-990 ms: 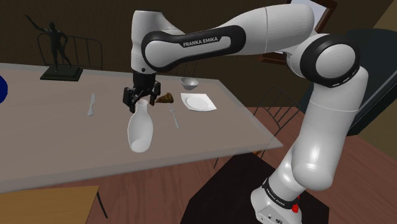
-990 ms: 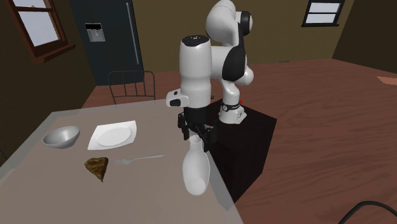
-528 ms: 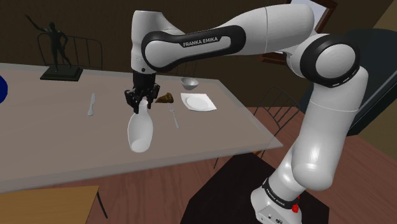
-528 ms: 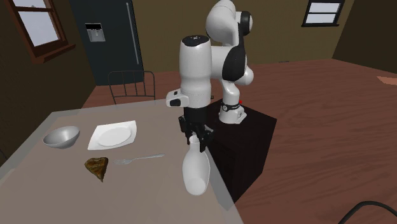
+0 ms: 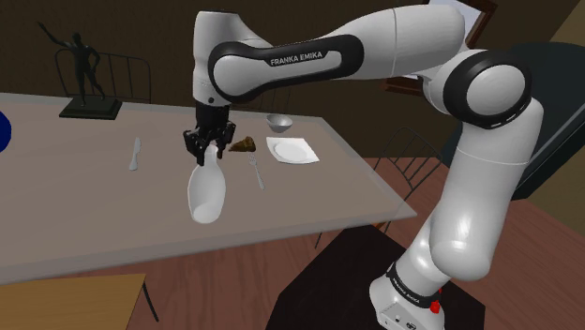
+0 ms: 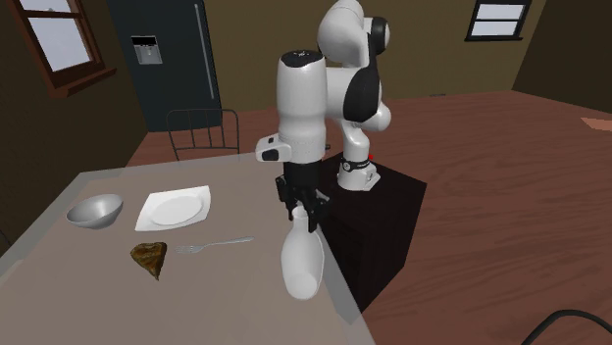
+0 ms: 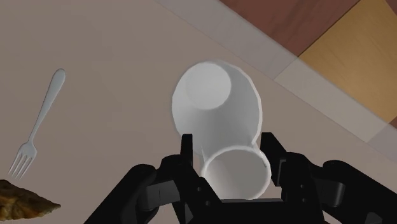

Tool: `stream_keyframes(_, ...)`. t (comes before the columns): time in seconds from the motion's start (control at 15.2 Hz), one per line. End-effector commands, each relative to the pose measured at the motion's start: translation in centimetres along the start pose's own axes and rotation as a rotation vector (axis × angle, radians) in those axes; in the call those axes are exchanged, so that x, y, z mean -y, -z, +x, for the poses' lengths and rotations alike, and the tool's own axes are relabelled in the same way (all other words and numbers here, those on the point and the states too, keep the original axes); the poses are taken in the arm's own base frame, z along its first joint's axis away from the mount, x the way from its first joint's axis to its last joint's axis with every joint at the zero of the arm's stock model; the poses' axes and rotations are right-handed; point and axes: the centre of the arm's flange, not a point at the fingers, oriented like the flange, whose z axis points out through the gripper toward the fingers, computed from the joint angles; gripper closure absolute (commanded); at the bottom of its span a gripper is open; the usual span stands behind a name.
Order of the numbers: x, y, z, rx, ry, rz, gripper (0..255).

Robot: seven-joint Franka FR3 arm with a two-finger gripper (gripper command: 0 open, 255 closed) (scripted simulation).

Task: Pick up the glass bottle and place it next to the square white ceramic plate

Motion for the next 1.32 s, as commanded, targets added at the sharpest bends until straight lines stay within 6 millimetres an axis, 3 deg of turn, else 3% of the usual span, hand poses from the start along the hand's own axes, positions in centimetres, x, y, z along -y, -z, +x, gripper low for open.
stream_keyframes(0.0, -0.1, 0.9, 0.0, 0.0, 0.0, 0.0, 255)
stream_keyframes(1.06, 0.0, 9.0, 0.1, 0.0, 0.0, 0.0, 255)
stream_keyframes(1.25, -3.9, 9.1, -0.7, 0.0, 0.0, 0.0, 255)
